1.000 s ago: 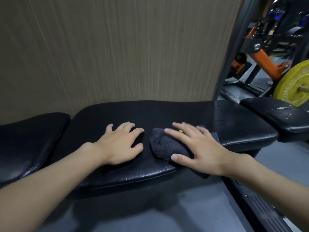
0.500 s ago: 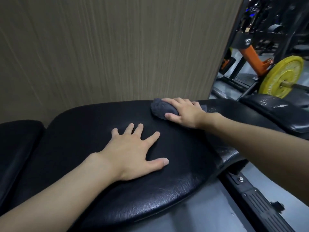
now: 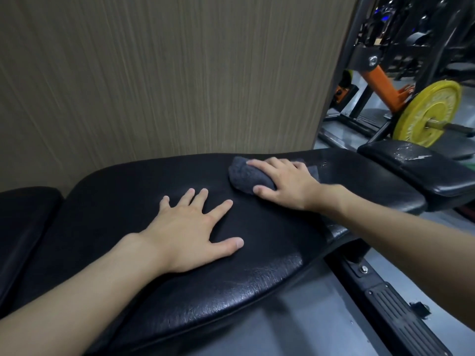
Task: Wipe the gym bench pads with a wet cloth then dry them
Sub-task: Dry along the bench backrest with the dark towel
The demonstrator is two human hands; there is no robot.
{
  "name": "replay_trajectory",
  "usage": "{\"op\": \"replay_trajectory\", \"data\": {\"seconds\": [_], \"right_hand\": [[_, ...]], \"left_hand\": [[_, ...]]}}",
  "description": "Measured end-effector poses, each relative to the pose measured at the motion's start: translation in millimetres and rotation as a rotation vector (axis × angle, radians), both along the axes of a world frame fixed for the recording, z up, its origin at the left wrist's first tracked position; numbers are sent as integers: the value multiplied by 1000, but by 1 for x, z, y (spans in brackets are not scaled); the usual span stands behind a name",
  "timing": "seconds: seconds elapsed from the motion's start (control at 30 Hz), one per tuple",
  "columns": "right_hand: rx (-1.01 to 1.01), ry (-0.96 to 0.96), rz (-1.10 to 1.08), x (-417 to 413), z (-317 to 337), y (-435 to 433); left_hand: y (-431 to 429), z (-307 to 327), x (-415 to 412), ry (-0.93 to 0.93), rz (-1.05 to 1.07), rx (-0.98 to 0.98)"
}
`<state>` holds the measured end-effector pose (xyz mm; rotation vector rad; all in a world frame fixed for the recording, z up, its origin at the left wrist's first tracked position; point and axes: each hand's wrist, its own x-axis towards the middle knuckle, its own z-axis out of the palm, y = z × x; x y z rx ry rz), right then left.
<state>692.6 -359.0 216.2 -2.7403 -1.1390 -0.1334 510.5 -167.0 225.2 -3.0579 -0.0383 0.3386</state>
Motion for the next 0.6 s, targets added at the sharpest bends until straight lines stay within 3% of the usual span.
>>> {"op": "replay_trajectory", "data": {"seconds": [0.3,0.47,0.6], "right_hand": [[-67,-21,211,-85,5,-87],[-56,-32,194,-60,3,-73],[-41,11,116,-7,1,-51]], "left_hand": [[-7,9,-4,28,26,9],[-20,11,9,-64,-29,0],[-34,10,27,-24,-20,-12]]}}
